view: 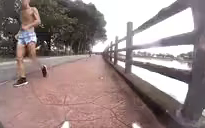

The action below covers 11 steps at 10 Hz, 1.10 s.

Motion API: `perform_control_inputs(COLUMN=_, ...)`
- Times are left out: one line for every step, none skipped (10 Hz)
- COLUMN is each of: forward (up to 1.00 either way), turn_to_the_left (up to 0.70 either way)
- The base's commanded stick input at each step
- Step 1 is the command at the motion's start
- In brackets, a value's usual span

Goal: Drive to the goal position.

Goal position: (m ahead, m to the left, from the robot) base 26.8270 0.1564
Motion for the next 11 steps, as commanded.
perform_control_inputs(forward=0.70, turn_to_the_left=0.00)
perform_control_inputs(forward=0.70, turn_to_the_left=0.00)
perform_control_inputs(forward=0.70, turn_to_the_left=0.00)
perform_control_inputs(forward=0.70, turn_to_the_left=0.00)
perform_control_inputs(forward=0.70, turn_to_the_left=0.00)
perform_control_inputs(forward=0.70, turn_to_the_left=0.00)
perform_control_inputs(forward=0.70, turn_to_the_left=0.00)
perform_control_inputs(forward=0.70, turn_to_the_left=0.00)
perform_control_inputs(forward=0.70, turn_to_the_left=0.00)
perform_control_inputs(forward=0.70, turn_to_the_left=0.00)
perform_control_inputs(forward=0.70, turn_to_the_left=0.00)
